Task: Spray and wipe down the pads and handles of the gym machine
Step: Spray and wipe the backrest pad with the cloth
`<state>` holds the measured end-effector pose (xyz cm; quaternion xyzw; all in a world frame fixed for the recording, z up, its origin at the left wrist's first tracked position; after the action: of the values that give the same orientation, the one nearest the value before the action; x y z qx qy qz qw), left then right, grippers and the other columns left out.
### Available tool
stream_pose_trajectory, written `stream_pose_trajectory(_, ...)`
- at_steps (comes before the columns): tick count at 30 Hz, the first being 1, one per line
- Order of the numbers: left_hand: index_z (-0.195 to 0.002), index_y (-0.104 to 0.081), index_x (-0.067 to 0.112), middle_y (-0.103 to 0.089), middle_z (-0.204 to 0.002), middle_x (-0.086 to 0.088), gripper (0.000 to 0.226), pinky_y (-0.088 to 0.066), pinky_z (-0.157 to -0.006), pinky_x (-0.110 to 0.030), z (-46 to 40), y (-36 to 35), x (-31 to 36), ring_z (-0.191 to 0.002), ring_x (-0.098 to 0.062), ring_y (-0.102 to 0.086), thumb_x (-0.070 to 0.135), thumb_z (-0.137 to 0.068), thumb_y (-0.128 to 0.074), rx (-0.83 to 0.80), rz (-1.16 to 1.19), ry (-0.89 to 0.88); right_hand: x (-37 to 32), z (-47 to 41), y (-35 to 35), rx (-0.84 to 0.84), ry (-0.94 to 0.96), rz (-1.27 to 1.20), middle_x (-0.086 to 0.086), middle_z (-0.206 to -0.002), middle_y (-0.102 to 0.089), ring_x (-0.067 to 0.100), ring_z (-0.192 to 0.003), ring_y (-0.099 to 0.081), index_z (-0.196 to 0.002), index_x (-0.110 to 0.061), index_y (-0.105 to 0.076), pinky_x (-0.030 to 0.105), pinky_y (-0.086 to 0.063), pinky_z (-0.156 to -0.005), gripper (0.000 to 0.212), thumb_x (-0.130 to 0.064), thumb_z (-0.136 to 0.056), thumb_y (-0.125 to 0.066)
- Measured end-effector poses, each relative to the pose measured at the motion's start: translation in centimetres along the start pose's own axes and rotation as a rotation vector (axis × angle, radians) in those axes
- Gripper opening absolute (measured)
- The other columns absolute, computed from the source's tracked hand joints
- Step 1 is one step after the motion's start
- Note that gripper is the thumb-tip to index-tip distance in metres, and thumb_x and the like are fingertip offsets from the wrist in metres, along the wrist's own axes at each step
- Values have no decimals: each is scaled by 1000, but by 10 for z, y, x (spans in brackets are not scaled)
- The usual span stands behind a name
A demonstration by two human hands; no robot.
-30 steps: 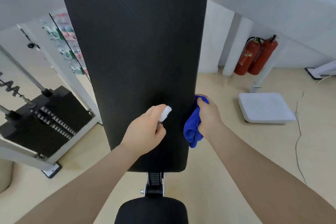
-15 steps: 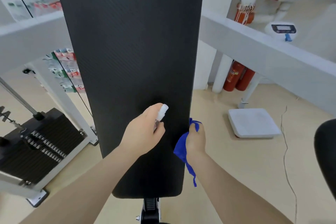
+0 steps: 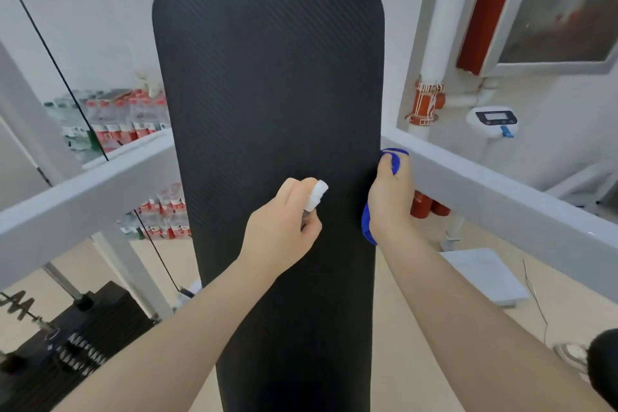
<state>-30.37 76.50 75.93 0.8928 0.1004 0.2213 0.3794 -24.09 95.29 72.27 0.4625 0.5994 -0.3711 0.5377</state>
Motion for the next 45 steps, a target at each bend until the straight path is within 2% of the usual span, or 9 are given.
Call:
stream_pose_trajectory(4, -107, -37, 29, -55, -89, 2, 46, -40, -39, -26, -37, 43, 7, -50, -19, -50, 7, -75, -61, 111, 7, 21, -75, -33, -13, 19, 161, 77, 3, -88, -48, 17, -79, -46, -90, -16, -44, 31, -40, -74, 14, -22, -99, -35)
stream_pose_trajectory(9, -111, -46, 16, -57, -109, -5, 39, -48, -44, -28, -76, 95, 6, -60, -20, -57, 9, -77, -65, 187, -38, 13, -185, -63, -27, 0, 355, 107, 7, -104, -56, 20, -89, -53, -109, -10, -55, 33, -44, -79, 27, -25, -100, -34)
stream_pose_trajectory(14, -120, -50, 12, -52, -124, -2, 38, -35, -54, -11, -87, 120, -15, -74, -12, -52, 14, -84, -61, 165, -76, 116, -258, -59, -61, -34, 648, 632, 11, -110, -56, 28, -101, -52, -117, -11, -52, 41, -39, -85, 31, -27, -101, -30)
stream_pose_trajectory(19, -124, -45, 14, -51, -122, -2, 40, -35, -56, -11, -89, 152, -33, -78, -12, -50, 14, -87, -57, 221, -18, 170, -283, -23, -88, 23, 960, 900, 8, -106, -58, 27, -96, -50, -112, -14, -52, 35, -27, -76, 28, -27, -100, -31)
stream_pose_trajectory(26, -123, -46, 13, -51, -113, 0, 39, -34, -57, -12, -78, 174, -56, -78, -12, -47, 13, -86, -57, 274, -15, 184, -307, 56, -193, -173, 1166, 901, 6, -93, -63, 22, -77, -50, -108, -15, -55, 33, -32, -67, 34, -33, -101, -27)
stream_pose_trajectory(30, -120, -48, 10, -52, -114, -5, 36, -34, -51, -16, -69, 184, -75, -66, -14, -50, 13, -85, -57, 262, -78, 176, -307, 96, -228, -395, 1329, 895, 3, -105, -63, 24, -95, -56, -122, -20, -51, 33, -38, -74, 38, -42, -100, -29)
stream_pose_trajectory(34, -128, -43, 15, -54, -114, -2, 41, -36, -54, -14, -61, 179, -90, -67, -11, -51, 17, -89, -55, 235, -15, 263, -282, 26, -161, -318, 1071, 1036, 1, -123, -58, 30, -124, -40, -130, -34, -45, 49, -25, -103, 49, -60, -92, -29)
stream_pose_trajectory(37, -135, -34, 20, -59, -95, 3, 46, -47, -58, -19, -56, 164, -96, -66, -8, -56, 21, -93, -51, 173, 80, 343, -271, -2, -116, -168, 897, 1057, 3, -130, -50, 32, -121, -38, -132, -34, -41, 50, -29, -98, 42, -51, -96, -28)
stream_pose_trajectory(45, -136, -40, 18, -60, -89, -3, 47, -52, -64, -38, -8, 174, -110, -68, -17, -57, 18, -90, -52, 279, -14, 250, -213, 159, -229, -360, 1366, 1100, 4, -133, -49, 33, -115, -44, -128, -29, -48, 45, -37, -87, 37, -24, -92, -48)
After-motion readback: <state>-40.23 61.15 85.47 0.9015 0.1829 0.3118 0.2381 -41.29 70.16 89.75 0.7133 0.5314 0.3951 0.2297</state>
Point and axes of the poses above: each hand's wrist, its own z-axis away from the middle knuckle, its own y-axis out of the back of the hand, x = y × z, the point moved 10 cm from there along -z, towards the middle knuckle
